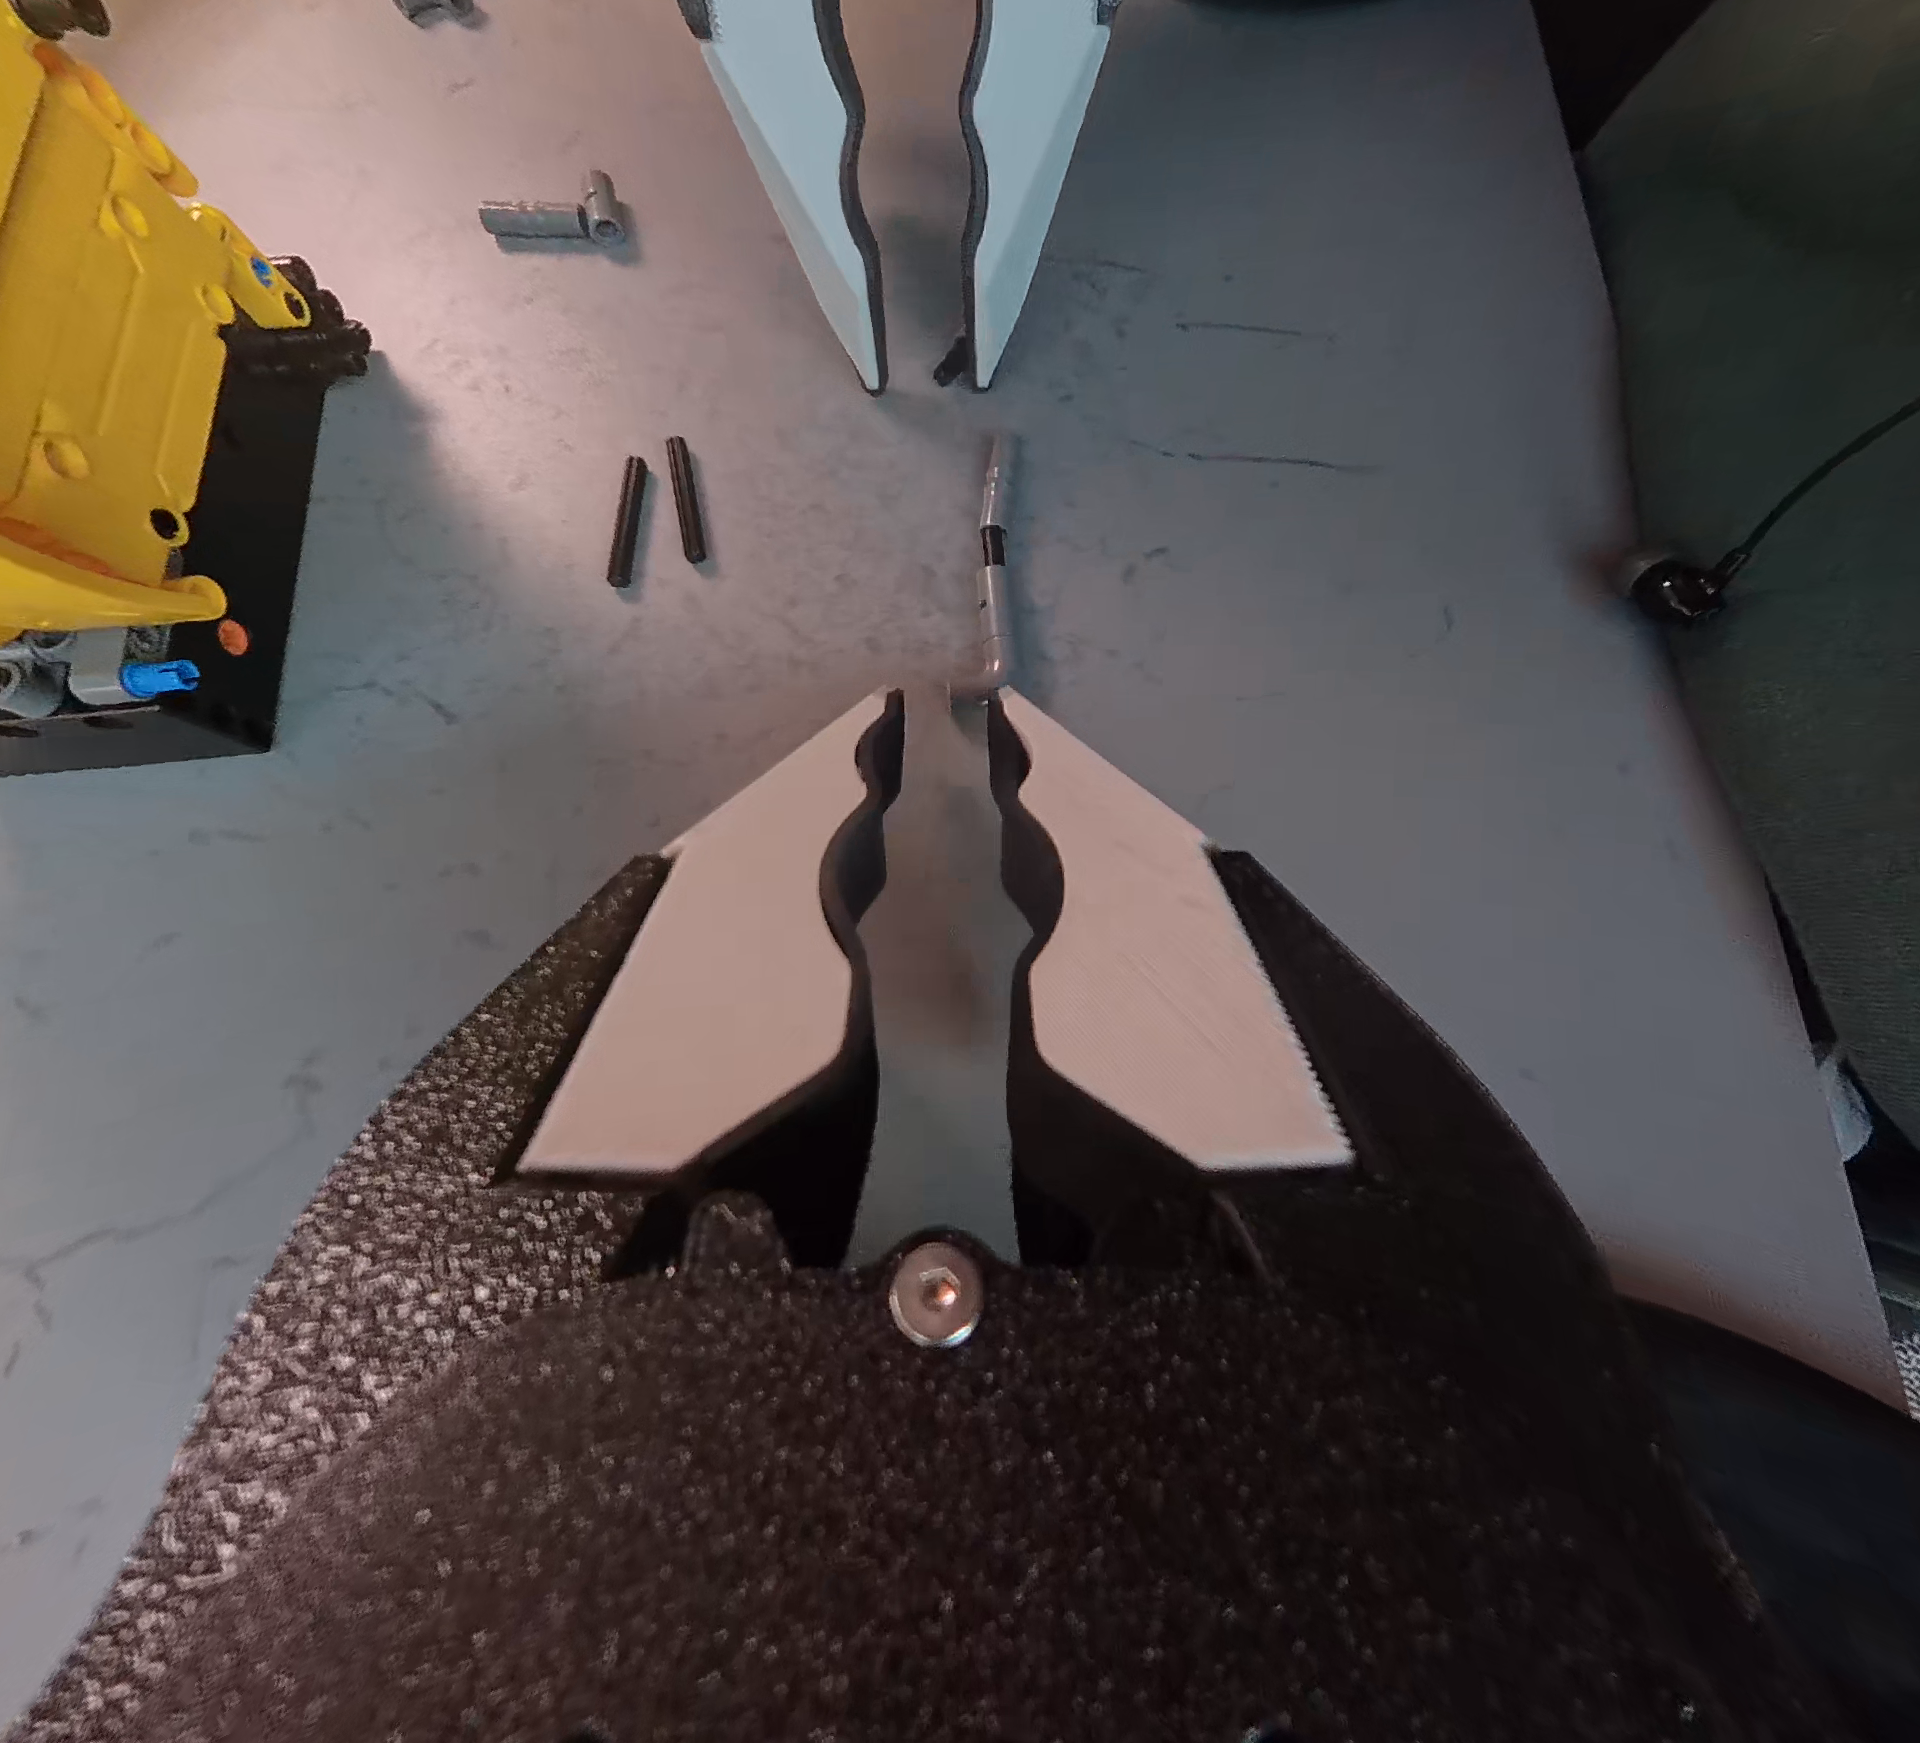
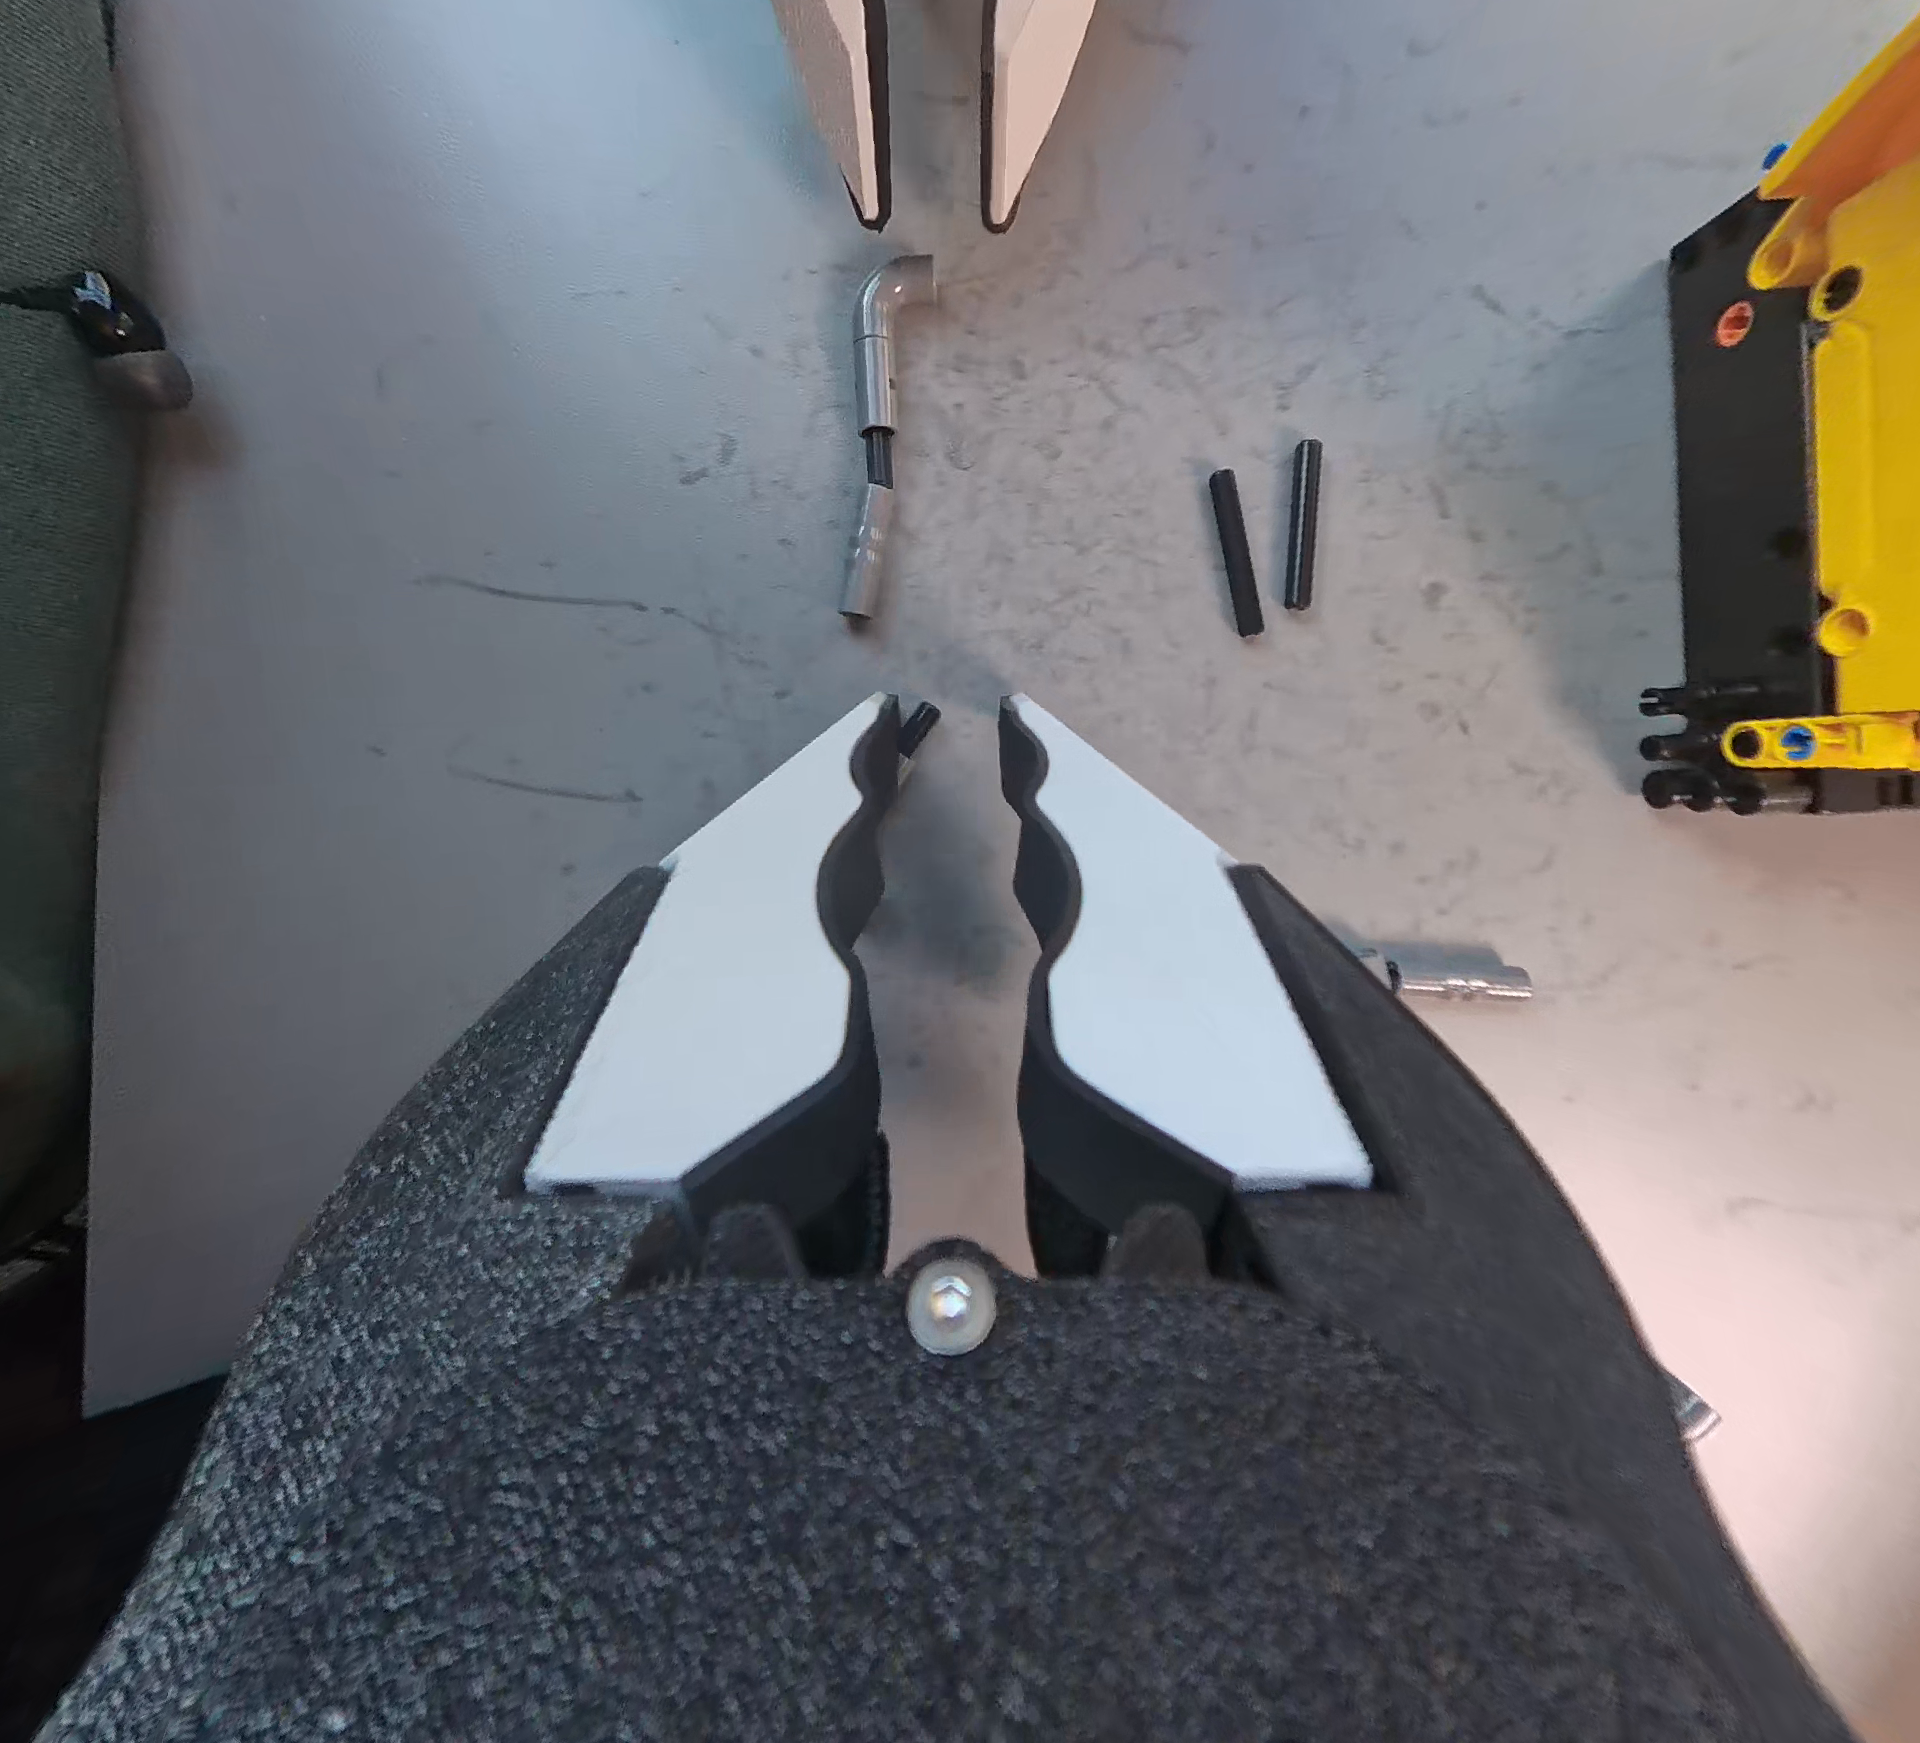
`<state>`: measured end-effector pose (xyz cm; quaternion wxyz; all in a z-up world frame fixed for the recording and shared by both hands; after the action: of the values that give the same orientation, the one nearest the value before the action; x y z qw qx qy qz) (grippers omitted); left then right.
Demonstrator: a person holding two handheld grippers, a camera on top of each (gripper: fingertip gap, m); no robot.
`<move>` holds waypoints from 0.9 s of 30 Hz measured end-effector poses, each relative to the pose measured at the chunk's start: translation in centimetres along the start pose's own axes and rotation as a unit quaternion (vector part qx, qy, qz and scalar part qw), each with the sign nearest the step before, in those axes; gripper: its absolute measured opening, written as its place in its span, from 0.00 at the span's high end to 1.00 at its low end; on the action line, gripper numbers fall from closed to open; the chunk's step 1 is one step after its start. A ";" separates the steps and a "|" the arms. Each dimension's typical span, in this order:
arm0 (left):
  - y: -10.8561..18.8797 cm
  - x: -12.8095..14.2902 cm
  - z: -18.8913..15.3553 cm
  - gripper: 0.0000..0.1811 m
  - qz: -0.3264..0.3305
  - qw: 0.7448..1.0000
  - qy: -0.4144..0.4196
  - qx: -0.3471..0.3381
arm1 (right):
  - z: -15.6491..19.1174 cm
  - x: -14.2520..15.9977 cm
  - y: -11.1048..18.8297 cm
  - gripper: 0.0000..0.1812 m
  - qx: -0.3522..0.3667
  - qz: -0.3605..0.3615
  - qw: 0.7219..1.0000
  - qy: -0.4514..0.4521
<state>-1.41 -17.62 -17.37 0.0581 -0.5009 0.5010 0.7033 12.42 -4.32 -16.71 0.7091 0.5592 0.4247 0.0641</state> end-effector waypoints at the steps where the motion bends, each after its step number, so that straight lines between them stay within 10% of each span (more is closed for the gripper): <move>1: 0.0 0.0 0.0 0.92 -0.001 1.000 0.000 0.000 | 0.0 0.0 0.0 0.91 0.000 -0.001 1.000 0.002; 27: -0.8 -0.8 -0.6 0.91 -0.015 1.000 -0.009 0.012 | 0.3 0.2 0.3 0.91 -0.004 -0.007 1.000 0.019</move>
<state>-0.19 -17.35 -17.31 0.0789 -0.5018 0.5009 0.7008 12.84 -4.35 -16.58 0.7040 0.5517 0.4415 0.0714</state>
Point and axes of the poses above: each gripper's, where its closed fingertips meet, y back along the fingers, x out of its underside, z = x × y across the jaws, the point moved 9 cm from there along y, back along the fingers
